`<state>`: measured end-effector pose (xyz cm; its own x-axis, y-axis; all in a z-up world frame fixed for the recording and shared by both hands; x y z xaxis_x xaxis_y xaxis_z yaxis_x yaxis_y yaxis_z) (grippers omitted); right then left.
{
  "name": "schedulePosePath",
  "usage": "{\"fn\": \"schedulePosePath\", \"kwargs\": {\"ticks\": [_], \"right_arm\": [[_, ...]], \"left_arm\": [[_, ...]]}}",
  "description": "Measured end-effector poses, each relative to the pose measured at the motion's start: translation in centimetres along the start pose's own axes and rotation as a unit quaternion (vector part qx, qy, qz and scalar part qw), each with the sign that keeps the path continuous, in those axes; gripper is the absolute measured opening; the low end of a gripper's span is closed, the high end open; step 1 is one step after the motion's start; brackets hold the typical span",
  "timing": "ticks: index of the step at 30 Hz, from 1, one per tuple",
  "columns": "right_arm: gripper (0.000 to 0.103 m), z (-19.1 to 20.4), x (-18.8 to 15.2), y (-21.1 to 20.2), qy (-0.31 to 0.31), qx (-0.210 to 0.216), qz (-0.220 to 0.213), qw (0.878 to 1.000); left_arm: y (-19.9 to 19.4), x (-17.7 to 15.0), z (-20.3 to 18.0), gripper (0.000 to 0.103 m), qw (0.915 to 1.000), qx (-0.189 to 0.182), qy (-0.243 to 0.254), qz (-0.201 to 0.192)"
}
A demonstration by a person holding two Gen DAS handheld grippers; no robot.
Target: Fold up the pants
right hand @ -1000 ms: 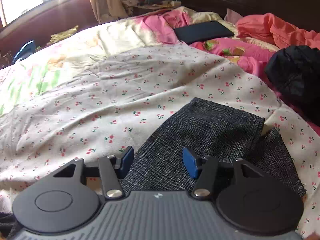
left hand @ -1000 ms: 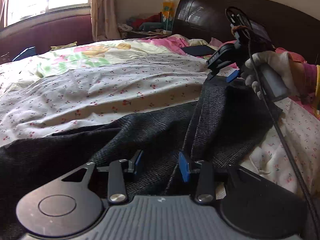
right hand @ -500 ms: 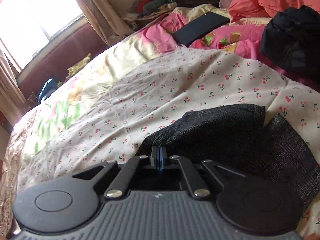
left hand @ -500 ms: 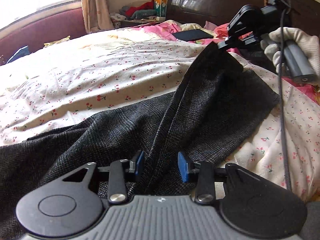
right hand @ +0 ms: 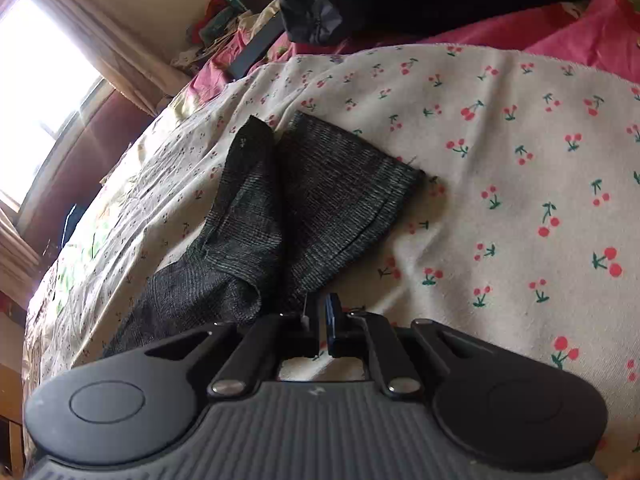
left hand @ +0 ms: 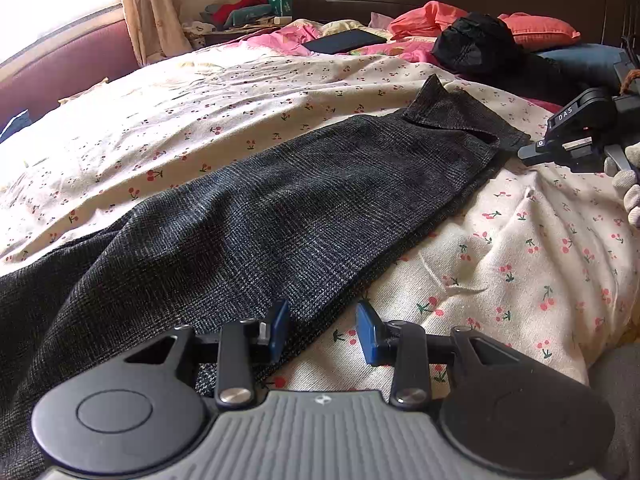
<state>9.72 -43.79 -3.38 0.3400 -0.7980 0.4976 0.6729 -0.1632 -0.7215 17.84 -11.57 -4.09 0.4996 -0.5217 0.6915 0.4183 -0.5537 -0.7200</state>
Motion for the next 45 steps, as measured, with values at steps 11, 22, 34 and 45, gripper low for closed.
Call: {"fn": "schedulePosePath", "kwargs": {"ticks": [11,22,34,45], "right_arm": [[0.055,12.0,-3.8,2.5,-0.395,-0.067,-0.108,0.91],[0.003,1.2,2.2,1.9,-0.124,-0.059,-0.052,0.989],[0.026,-4.4,1.5,1.1,0.076,0.028,-0.026,0.996],[0.026,-2.6,1.1,-1.5,0.061,0.037,-0.058,0.996]], "left_arm": [[0.7,0.7,-0.4,0.049,1.0,0.007,-0.002,0.001],[1.0,0.5,0.1,0.05,0.9999,0.001,-0.015,0.001],[0.8,0.6,-0.3,0.05,0.9997,0.007,-0.019,-0.011],[0.8,0.5,-0.7,0.05,0.9995,0.013,-0.003,-0.029]]}}
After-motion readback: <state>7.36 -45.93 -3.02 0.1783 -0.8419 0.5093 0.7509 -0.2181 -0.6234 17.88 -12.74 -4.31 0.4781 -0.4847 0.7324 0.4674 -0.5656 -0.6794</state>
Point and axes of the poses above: each gripper's, at about its wrist camera, not at the fingertips, and y roughly the way its jaws point, z to its left, x to its top, the point moved 4 cm from there along y, roughly the way its jaws point, and after that the axes turned 5 degrees about -x, right-handed, at the moved point
